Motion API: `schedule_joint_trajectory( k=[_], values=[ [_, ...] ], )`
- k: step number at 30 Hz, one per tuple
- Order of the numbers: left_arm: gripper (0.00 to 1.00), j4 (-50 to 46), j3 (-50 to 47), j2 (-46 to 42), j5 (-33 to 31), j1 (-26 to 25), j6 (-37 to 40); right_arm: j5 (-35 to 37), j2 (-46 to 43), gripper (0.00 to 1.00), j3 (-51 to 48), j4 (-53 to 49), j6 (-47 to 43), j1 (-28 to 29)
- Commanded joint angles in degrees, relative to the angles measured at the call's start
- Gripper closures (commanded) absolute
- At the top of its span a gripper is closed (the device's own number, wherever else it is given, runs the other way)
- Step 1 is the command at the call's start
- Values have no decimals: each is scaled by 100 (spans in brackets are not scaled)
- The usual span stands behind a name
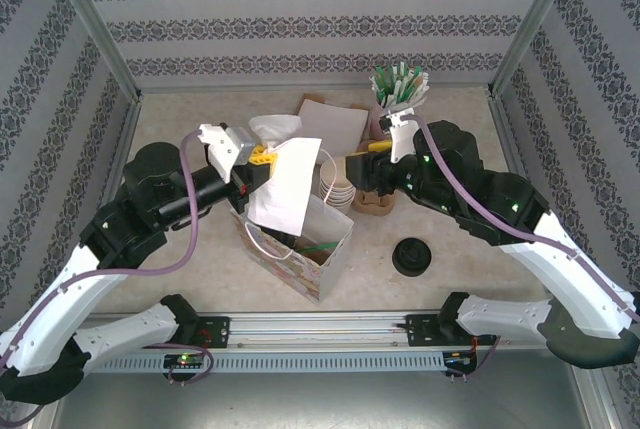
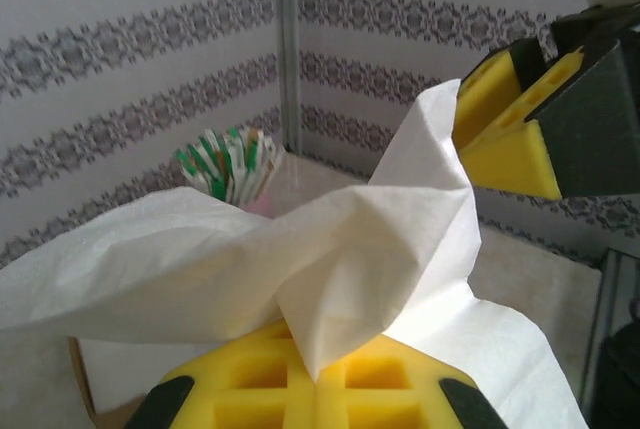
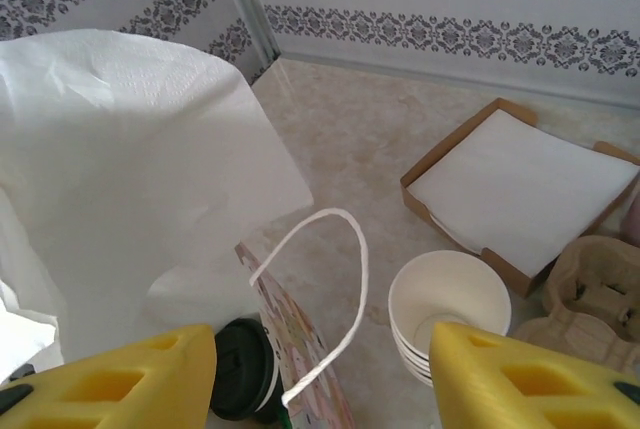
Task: Pack the takeout coffee
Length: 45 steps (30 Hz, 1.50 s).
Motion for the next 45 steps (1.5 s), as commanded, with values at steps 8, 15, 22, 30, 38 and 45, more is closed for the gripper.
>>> schedule_joint_trajectory(
  k=[8,15,22,30,38,45],
  values=[
    [100,-1348,1101,171,141,-61,-831,249,-93,51,-143,212,86,34],
    [100,-2278,1873,653,150,-59,-1383,344,-132,63,-147,185,139,34],
    [100,-2756,2125,1074,-134,-56,-1325,321,-188,67,-170,168,226,35],
    [100,-2866,2085,1370,-398,-56,-1205,379,-340,68,-314,195,317,31],
    [100,-2640,1660,1505,-512,-49,-1006,418,-390,68,-366,177,348,35],
    [100,-2440,1322,1576,-791,-5,-780,453,-406,69,-427,169,386,30]
  ],
)
